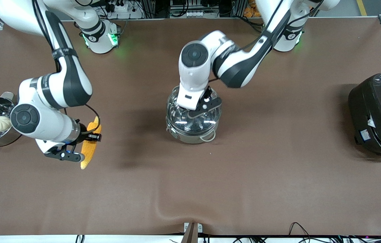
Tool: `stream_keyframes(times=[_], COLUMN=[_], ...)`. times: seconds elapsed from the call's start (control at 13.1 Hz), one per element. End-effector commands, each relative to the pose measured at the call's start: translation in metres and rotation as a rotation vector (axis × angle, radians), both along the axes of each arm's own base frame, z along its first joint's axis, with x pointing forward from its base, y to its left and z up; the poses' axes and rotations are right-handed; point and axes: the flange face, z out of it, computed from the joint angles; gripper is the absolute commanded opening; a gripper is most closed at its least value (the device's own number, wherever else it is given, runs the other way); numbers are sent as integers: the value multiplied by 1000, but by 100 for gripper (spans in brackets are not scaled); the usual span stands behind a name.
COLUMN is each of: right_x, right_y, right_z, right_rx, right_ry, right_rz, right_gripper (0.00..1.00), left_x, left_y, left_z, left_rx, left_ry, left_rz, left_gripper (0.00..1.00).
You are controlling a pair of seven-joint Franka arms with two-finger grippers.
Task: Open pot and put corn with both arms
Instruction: 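Lift the glass lid off with the left gripper while the right gripper carries corn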
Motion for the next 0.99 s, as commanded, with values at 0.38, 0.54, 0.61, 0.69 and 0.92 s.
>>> stream_keyframes(times=[0.38, 0.54, 0.61, 0.69, 0.92], right_x=[-57, -88, -96, -109, -139], right_y=[159, 219, 248, 273, 334], right_z=[60, 64, 61, 51, 14], right_rx=[26, 18, 24, 12, -15], right_ry=[2, -20, -41, -49, -115], right_rz=[-132, -167, -180, -180, -172], right_gripper=[0, 0, 0, 0, 0], left_x=[85, 108, 116, 121, 126], left_y=[215, 279, 306, 329, 378], left_z=[109, 97, 86, 74, 22], left_rx=[65, 51, 53, 54, 69], left_ry=[-15, 26, 50, 74, 133], left_rz=[-142, -187, -215, -231, -220], left_gripper=[0, 0, 0, 0, 0])
